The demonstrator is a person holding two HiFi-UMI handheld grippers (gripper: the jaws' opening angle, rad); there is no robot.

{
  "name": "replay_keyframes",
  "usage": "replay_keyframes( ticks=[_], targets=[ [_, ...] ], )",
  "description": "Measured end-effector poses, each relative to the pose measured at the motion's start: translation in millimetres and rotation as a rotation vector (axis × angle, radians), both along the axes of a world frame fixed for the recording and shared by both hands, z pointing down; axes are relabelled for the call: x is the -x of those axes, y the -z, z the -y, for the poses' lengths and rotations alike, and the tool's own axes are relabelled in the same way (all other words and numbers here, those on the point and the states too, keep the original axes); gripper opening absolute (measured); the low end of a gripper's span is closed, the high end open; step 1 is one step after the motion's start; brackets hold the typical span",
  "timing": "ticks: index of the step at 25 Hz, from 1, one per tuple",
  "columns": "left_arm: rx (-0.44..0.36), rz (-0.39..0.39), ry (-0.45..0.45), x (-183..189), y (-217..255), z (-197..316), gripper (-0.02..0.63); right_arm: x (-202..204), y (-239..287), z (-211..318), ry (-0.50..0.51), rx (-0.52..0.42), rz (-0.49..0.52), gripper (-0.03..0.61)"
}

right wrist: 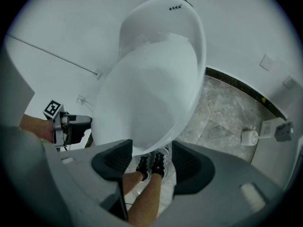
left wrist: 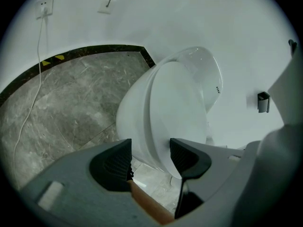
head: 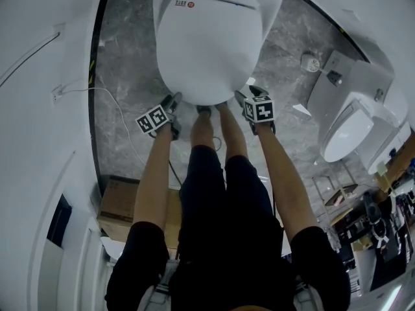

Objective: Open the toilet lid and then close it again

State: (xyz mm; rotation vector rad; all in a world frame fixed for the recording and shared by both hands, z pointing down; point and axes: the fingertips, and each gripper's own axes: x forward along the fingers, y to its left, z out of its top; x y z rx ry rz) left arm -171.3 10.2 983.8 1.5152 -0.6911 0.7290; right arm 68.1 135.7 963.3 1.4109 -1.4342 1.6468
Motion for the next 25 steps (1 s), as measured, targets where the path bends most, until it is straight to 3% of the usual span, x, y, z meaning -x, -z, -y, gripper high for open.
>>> replay_keyframes(
  ticks=[12,16,21,25],
  targets=[
    [0.028,-0.038,0.001,-1,-21,1,0.265,4,-22,-6,0.033,0.030,0.008,0.264],
    [0.029,-0.016,-0.023,-2,-19,2,0.265,0,-18,0,0.047,0.025,0.001,0.264],
    [0.011,-0.024,0.027,-13,4,10,0.265,-2,3,14,0.079,0.006,-0.017,0.264],
    [-0.033,-0.030,-0.014,-29,37,14,0.266,-4,32,29,0.108,-0.028,-0.034,0.264]
  ],
)
